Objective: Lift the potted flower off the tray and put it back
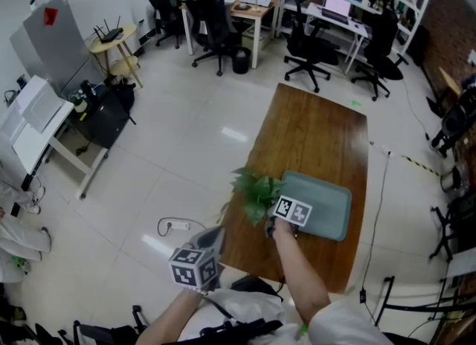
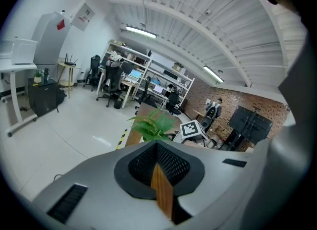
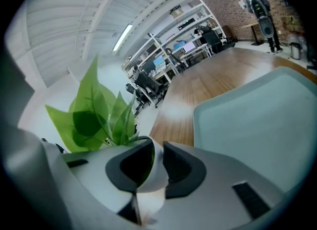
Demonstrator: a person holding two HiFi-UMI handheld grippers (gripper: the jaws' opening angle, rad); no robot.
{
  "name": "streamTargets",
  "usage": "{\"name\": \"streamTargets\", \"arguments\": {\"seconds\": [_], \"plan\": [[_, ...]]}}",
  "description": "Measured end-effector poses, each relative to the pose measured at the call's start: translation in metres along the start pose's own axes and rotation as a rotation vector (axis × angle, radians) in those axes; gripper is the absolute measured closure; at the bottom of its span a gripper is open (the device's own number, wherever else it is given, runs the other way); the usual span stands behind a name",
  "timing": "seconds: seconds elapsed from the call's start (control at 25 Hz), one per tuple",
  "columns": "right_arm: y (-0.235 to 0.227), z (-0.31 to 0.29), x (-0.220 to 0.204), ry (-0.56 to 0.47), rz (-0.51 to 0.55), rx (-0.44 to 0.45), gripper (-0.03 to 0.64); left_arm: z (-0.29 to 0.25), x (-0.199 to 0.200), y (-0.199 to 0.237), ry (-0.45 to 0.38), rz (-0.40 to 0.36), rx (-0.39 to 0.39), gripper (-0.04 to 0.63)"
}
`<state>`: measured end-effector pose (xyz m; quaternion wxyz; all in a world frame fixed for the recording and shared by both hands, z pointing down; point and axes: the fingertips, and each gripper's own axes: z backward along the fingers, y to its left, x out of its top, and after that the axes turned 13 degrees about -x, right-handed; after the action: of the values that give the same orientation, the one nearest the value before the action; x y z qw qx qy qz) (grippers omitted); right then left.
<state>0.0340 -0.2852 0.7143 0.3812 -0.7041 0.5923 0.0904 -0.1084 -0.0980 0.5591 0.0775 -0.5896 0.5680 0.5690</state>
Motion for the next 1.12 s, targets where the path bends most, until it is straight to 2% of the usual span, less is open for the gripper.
{"name": "streamTargets", "arguments": {"seconds": [0.16, 0.52, 0.92, 1.12], "plan": [[-0.010, 0.008, 0.007, -0.015, -0.024, -0.002, 0.499, -0.004, 0.000, -0.006, 0.008, -0.004, -0.018, 0.600], [-0.032, 0.056, 0.028, -0.123, -0.091, -0.018, 0.499, -0.008, 0.001, -0.005, 0.011, -0.027, -0.050, 0.600], [-0.039, 0.124, 0.010, -0.216, -0.037, -0.097, 0.500, -0.020, 0.010, -0.014, 0.030, -0.100, -0.085, 0.598], [-0.036, 0.142, 0.000, -0.229, -0.062, -0.108, 0.506, -0.021, 0.013, -0.023, 0.035, -0.114, -0.114, 0.598]]}}
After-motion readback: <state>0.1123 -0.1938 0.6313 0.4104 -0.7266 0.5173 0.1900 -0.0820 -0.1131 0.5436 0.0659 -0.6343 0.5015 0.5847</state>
